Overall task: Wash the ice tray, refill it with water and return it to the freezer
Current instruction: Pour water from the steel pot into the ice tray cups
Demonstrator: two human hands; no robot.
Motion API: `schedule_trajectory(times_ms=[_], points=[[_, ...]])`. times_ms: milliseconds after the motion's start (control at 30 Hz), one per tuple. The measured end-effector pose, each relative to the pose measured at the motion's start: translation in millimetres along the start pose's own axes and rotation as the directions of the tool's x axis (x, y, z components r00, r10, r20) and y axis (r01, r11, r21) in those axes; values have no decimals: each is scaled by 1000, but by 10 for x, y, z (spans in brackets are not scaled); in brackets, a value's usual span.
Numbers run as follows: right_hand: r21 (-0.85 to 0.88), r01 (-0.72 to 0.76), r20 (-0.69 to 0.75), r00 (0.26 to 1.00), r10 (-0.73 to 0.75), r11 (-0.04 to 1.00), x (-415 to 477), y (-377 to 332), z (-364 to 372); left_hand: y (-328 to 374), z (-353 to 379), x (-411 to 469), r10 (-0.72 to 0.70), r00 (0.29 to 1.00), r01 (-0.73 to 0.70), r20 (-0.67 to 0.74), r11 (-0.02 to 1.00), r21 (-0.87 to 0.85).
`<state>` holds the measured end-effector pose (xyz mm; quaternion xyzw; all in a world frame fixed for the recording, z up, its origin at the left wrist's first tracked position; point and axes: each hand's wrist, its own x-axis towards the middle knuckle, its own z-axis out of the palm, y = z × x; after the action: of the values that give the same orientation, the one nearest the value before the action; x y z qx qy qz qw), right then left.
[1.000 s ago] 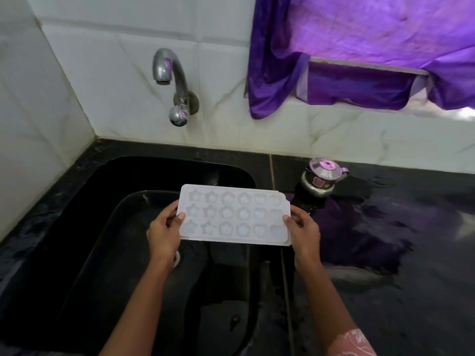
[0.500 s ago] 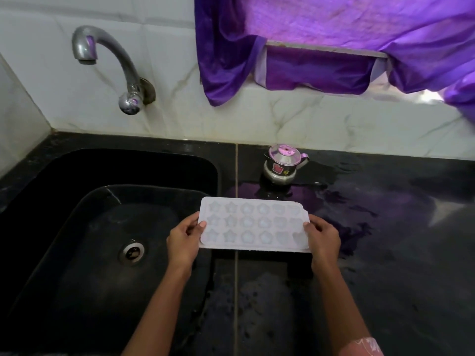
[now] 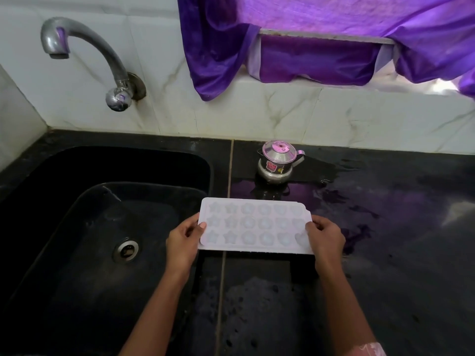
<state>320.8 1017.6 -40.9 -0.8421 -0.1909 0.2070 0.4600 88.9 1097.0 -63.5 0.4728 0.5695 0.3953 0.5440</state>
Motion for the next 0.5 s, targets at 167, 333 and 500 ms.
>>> schedule_trajectory(times_ms=[167, 333, 500], points=[[-151, 98, -36, 994, -105, 984, 44, -52, -30, 62, 32, 67, 113, 984, -83, -139, 974, 210], [-132, 270, -16, 962, -274, 954, 170, -317, -12, 441, 281, 244, 334, 941, -287, -52, 870, 400], [-30, 319, 91, 945, -315, 947, 468, -516, 119, 699, 735, 520, 315, 929, -364, 195, 870, 332]])
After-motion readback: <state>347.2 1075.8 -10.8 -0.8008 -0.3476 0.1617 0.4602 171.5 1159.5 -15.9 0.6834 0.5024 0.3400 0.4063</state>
